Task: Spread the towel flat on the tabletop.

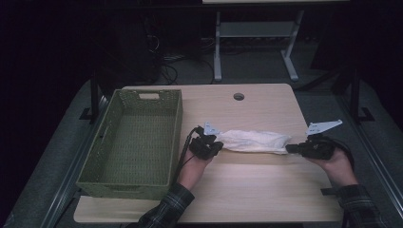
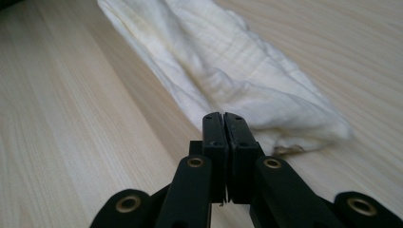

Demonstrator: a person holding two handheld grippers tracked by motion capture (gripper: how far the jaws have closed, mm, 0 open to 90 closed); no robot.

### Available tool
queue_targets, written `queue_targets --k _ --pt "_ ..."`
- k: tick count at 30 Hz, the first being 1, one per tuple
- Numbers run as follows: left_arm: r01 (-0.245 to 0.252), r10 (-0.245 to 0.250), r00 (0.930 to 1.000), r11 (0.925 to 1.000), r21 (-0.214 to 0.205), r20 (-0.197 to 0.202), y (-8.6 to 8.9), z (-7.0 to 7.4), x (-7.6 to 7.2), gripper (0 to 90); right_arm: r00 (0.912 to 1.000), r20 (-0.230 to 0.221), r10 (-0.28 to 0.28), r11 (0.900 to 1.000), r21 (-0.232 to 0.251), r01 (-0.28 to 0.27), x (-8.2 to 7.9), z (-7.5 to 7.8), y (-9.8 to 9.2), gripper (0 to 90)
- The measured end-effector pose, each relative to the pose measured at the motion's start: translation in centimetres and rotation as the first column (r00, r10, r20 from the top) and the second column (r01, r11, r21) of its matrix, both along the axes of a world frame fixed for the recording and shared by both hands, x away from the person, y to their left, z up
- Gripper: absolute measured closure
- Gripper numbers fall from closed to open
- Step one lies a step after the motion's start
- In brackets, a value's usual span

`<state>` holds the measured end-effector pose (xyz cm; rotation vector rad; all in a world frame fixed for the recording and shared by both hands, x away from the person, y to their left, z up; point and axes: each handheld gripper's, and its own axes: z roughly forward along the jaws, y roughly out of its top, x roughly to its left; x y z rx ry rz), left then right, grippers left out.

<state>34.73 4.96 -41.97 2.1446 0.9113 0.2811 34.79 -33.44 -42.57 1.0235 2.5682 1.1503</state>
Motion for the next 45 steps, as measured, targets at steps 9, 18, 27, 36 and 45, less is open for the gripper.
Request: queue_targets --k 9,18,27,36,45 --pt "0.021 -0.020 0.9993 0.9996 0.018 -0.032 -0.1 -0.7 -0.1 78.7 0.9995 -0.030 -0.001 0.9999 -0.015 0.000 -0.2 -0.6 -0.4 87.6" --pt "0.161 -0.150 0.9810 0.9834 0.084 -0.123 -1.4 -2.3 -2.0 78.0 0.9993 -0.039 -0.001 0.9997 -0.025 0.000 -0.5 -0.8 -0.4 87.6" --pt "0.199 -0.177 0.9739 0.9663 0.163 -0.143 -2.1 -3.5 -2.7 86.2 0.9966 -0.077 0.029 0.9986 -0.043 -0.032 -1.2 -2.1 -0.1 87.6" --pt "0.206 -0.178 0.9688 0.9642 0.166 -0.173 -1.2 -3.3 -3.5 89.3 0.9938 -0.097 0.054 0.9959 -0.067 -0.061 -2.5 -2.8 0.1 87.6" --pt "0.226 -0.193 0.9633 0.9577 0.177 -0.186 -0.7 -3.2 -5.3 89.4 0.9889 -0.122 0.084 0.9927 -0.076 -0.094 -4.9 -3.3 0.2 87.6"
